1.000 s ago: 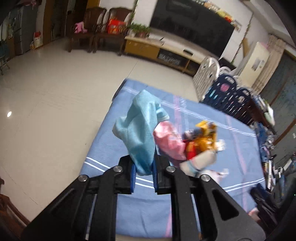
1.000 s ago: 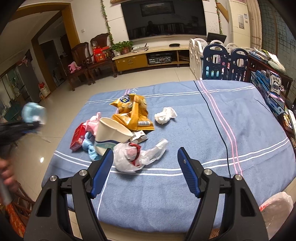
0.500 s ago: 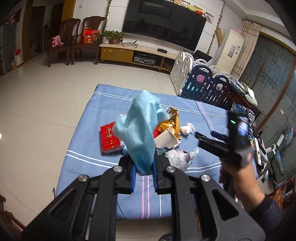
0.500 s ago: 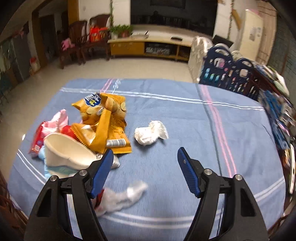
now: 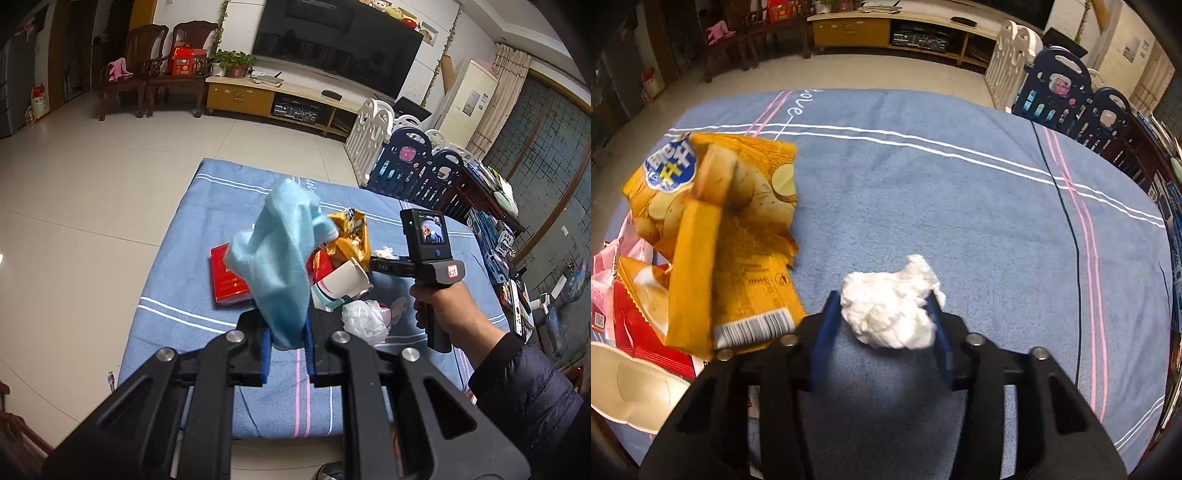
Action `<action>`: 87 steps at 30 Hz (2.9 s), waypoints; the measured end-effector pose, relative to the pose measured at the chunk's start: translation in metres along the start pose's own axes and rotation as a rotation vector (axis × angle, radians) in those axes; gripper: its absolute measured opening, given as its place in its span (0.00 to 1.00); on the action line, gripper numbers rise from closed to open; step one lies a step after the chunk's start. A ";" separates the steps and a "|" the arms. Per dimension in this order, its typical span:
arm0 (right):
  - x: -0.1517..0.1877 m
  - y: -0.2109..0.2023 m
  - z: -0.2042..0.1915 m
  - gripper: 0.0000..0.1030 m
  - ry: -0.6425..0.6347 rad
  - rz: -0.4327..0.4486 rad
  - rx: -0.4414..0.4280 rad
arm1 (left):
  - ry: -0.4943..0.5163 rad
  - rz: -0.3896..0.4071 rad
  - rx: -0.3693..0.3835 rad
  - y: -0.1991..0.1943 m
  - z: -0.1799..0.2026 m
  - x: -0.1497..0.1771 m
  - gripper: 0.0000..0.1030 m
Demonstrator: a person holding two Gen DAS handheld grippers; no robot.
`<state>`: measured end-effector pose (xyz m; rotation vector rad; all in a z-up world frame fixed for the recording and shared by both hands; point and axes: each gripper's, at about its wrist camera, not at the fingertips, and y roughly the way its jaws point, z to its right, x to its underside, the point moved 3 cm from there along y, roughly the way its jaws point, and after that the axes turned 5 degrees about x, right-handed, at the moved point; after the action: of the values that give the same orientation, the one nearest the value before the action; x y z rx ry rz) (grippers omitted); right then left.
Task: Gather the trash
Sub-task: 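Lift the mask with the left tool while the right tool carries the tissue toward the wastebasket, then open both tools over the wastebasket to drop the mask and tissue, then bring both tools back over the trash pile on the table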
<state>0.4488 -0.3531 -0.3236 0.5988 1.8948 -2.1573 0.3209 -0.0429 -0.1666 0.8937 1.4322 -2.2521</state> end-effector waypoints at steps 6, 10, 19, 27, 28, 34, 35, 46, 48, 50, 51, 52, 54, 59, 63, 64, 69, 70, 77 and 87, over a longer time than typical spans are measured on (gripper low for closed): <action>0.026 -0.064 0.018 0.19 0.083 0.132 -0.064 | 0.005 -0.004 0.009 -0.001 0.003 -0.003 0.15; 0.072 -0.147 0.005 0.20 0.096 0.250 -0.148 | 0.023 -0.008 0.018 0.000 0.010 -0.001 0.15; 0.172 -0.279 -0.029 0.20 0.123 0.438 -0.181 | 0.077 -0.072 0.034 0.010 0.027 0.013 0.15; 0.165 -0.260 -0.032 0.20 0.114 0.416 -0.200 | 0.148 -0.112 -0.001 0.017 0.036 0.025 0.15; 0.166 -0.259 -0.032 0.20 0.112 0.415 -0.201 | 0.149 -0.114 -0.002 0.018 0.037 0.025 0.15; 0.165 -0.256 -0.031 0.20 0.103 0.411 -0.204 | 0.172 -0.128 -0.005 0.022 0.043 0.026 0.15; 0.166 -0.256 -0.031 0.20 0.102 0.408 -0.206 | 0.176 -0.130 -0.006 0.022 0.044 0.027 0.15; 0.166 -0.256 -0.035 0.20 0.090 0.406 -0.207 | 0.184 -0.141 -0.008 0.024 0.044 0.027 0.15; 0.166 -0.256 -0.035 0.20 0.090 0.406 -0.207 | 0.189 -0.143 -0.008 0.024 0.046 0.028 0.15; 0.166 -0.256 -0.034 0.20 0.092 0.407 -0.208 | 0.193 -0.146 -0.002 0.025 0.048 0.028 0.15; 0.166 -0.257 -0.033 0.20 0.093 0.408 -0.208 | 0.196 -0.148 0.006 0.026 0.050 0.028 0.15; 0.167 -0.260 -0.031 0.20 0.099 0.414 -0.208 | 0.200 -0.152 0.016 0.027 0.054 0.028 0.15; 0.169 -0.271 -0.020 0.20 0.119 0.434 -0.205 | 0.213 -0.159 0.036 0.030 0.063 0.031 0.15; 0.198 -0.326 0.039 0.20 0.224 0.545 -0.139 | 0.299 -0.195 0.165 0.038 0.117 0.046 0.15; 0.268 -0.333 0.096 0.20 0.300 0.498 -0.023 | 0.416 -0.271 0.330 0.049 0.193 0.077 0.15; 0.283 -0.332 0.108 0.20 0.314 0.481 0.005 | 0.440 -0.288 0.362 0.051 0.209 0.086 0.15; 0.350 -0.327 0.165 0.20 0.409 0.362 0.104 | 0.561 -0.402 0.517 0.074 0.302 0.142 0.15; 0.360 -0.329 0.175 0.20 0.422 0.348 0.127 | 0.586 -0.444 0.558 0.080 0.322 0.158 0.15; 0.362 -0.341 0.186 0.78 0.487 0.363 0.208 | 0.845 -0.439 0.528 0.083 0.369 0.225 0.82; 0.317 -0.352 0.147 0.85 0.482 0.476 0.111 | 0.393 -0.171 0.248 0.046 0.217 0.077 0.93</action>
<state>-0.0049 -0.4095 -0.1312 1.5303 1.5982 -1.9196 0.2179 -0.2532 -0.1840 1.4071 1.4493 -2.5236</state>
